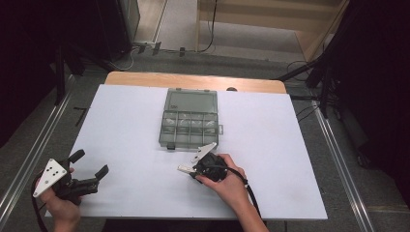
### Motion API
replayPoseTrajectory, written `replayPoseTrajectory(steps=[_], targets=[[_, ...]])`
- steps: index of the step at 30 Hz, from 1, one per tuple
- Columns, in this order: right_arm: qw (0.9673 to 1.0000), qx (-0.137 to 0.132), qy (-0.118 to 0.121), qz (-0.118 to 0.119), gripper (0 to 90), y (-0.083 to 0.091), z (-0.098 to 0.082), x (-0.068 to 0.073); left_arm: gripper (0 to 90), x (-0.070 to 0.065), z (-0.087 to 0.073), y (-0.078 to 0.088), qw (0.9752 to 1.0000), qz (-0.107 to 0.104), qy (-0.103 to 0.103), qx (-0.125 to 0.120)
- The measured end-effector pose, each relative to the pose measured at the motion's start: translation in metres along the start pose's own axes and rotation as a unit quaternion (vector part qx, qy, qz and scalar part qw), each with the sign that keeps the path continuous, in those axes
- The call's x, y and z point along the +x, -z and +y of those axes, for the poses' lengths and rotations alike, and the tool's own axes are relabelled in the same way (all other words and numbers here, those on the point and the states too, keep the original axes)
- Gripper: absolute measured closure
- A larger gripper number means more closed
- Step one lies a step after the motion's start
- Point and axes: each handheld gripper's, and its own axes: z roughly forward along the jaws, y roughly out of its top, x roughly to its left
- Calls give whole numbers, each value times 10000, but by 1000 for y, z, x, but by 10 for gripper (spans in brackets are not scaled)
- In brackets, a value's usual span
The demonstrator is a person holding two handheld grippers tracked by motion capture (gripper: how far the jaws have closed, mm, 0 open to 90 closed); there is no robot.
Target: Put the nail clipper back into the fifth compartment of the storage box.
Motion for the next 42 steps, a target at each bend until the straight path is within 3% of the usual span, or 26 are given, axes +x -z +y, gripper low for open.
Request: replayPoseTrajectory(steps=[6,14,20,28,31,42], targets=[[9998,43,148,-142,756,-1,2,2,0,0,0,0,10000,-6,7,4],[9982,456,254,-284,788,-3,13,6,0,-1,0,-1,10000,-5,-18,28],[9983,422,288,-269,793,-3,12,7,0,-1,0,-1,10000,-10,-30,35],[9997,77,196,-120,796,-2,4,3,0,-1,0,0,10000,-15,13,20],[9999,-167,28,30,796,0,0,1,0,0,0,0,10000,-23,14,17],[9959,-848,-281,153,795,10,-1,-7,0,0,0,0,10000,-26,18,5]])
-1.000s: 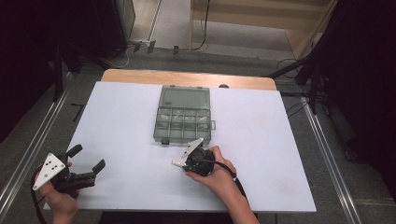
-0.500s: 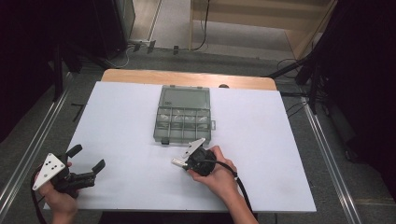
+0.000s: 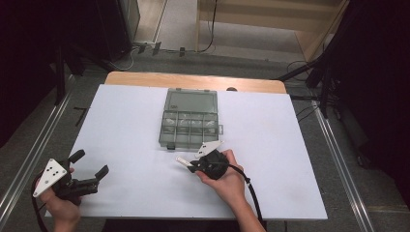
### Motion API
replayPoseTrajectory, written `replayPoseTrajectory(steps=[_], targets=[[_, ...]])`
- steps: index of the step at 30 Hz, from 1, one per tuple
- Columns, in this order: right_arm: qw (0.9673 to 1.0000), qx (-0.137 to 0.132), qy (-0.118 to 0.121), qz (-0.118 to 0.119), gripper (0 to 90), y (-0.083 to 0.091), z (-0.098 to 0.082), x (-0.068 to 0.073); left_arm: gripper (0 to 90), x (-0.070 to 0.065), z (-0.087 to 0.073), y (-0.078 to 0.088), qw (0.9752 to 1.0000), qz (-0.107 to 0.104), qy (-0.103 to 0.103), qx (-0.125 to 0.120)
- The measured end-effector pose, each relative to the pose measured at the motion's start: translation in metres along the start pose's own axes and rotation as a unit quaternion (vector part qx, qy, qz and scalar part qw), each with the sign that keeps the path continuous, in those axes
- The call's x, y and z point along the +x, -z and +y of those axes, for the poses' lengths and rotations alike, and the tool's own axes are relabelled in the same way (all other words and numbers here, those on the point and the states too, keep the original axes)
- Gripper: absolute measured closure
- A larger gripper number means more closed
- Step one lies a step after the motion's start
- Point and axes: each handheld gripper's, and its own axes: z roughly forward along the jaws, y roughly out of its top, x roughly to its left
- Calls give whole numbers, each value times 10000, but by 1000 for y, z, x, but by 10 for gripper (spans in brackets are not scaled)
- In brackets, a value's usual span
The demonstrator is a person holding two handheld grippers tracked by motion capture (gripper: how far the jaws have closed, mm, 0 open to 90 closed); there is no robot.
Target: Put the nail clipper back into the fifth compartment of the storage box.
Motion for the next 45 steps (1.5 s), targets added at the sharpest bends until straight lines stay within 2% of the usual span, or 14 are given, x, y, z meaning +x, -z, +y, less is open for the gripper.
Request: replayPoseTrajectory(steps=[6,11,27,37,45], targets=[[9995,-305,-119,49,796,3,1,-2,0,0,0,0,10000,-2,7,-15],[9989,-442,-125,80,795,4,5,-3,0,0,0,0,10000,2,11,-9],[9942,-992,-334,226,795,2,22,-11,0,1,0,1,10000,-8,43,-30],[9914,-1198,-465,266,795,-2,29,-15,0,1,0,1,10000,-6,46,-32],[9898,-1322,-469,264,795,-5,39,-18,0,1,0,1,10000,-10,47,-38]])
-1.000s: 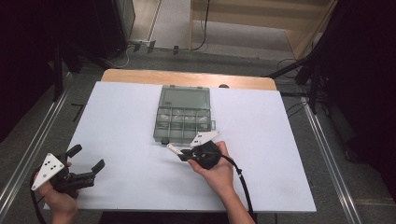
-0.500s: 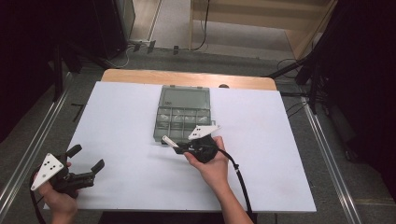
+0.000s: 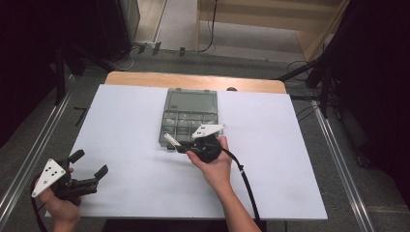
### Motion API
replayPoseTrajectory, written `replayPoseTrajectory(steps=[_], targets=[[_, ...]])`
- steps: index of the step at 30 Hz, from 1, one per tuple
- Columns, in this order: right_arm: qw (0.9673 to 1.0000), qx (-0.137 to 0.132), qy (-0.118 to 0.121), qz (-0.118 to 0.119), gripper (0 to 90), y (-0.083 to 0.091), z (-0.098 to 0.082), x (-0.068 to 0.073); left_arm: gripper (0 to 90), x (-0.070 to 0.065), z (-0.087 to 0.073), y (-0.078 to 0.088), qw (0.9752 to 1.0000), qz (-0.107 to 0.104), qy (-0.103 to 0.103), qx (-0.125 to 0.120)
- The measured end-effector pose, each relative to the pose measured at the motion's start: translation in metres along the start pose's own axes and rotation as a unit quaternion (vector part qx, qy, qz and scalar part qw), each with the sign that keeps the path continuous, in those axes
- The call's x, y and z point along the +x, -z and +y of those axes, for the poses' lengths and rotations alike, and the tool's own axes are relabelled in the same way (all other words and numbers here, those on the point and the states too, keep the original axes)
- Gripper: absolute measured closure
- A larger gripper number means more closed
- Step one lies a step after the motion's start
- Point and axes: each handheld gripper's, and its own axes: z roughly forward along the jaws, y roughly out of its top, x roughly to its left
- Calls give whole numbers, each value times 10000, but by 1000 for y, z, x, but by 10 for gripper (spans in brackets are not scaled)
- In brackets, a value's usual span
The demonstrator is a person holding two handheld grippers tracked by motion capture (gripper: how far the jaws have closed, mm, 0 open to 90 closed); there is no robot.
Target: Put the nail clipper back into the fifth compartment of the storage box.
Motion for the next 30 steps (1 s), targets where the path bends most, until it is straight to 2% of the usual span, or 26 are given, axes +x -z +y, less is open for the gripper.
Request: replayPoseTrajectory(steps=[11,18,27,30], targets=[[9999,-125,-78,-30,795,-14,11,-3,0,0,0,0,10000,-7,30,-20],[9992,-246,-285,-103,794,-24,15,-11,0,1,0,1,10000,-14,43,-32],[9987,-162,-413,-269,793,-37,18,-18,0,1,0,1,10000,-21,61,-46],[9978,-137,-573,-305,793,-42,15,-23,0,1,0,1,10000,-22,65,-47]])
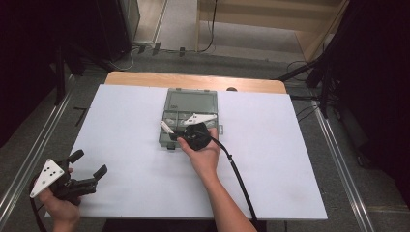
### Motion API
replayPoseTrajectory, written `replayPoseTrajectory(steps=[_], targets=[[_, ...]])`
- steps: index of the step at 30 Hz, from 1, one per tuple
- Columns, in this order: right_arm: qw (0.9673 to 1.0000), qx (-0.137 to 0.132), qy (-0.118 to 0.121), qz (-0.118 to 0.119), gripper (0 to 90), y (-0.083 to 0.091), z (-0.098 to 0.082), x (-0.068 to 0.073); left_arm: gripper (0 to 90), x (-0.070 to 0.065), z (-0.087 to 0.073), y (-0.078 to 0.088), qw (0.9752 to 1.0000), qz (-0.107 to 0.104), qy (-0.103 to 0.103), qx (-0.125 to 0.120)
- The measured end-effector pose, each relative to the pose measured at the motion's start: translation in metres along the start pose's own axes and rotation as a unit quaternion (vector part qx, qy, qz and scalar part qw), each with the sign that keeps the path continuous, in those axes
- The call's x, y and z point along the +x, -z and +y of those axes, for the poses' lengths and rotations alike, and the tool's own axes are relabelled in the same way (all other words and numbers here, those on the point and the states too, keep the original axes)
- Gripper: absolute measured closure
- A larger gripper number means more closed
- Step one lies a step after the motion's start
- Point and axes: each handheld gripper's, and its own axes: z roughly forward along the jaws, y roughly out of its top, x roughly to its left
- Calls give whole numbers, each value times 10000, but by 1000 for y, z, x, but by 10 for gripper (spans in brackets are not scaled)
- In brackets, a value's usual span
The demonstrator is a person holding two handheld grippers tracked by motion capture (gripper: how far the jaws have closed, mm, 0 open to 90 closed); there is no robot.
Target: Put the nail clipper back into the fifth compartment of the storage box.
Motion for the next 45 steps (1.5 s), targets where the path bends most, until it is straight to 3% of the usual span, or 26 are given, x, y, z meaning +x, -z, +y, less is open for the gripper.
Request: replayPoseTrajectory(steps=[16,20,26,30,34,37,39,45], targets=[[9999,135,-59,-35,786,-12,-2,-1,0,0,0,0,10000,-1,0,-4],[9998,66,-164,-102,612,-10,-1,-2,0,0,0,0,10000,1,-11,3],[9995,176,-78,-251,406,-8,-3,-1,0,0,0,0,10000,-5,-19,6],[9999,-4,29,-127,262,-4,-1,4,0,0,0,0,10000,-4,-13,2],[9995,-253,101,-165,124,3,0,8,0,0,0,0,10000,-4,-22,9],[9971,-502,202,-529,22,11,-3,12,0,-1,0,0,10000,-1,-32,11],[9972,-583,155,-446,0,16,-6,10,0,-1,0,0,10000,-1,-32,9],[9955,-724,195,-578,0,33,-16,5,0,-1,0,-1,10000,-1,-34,10]])
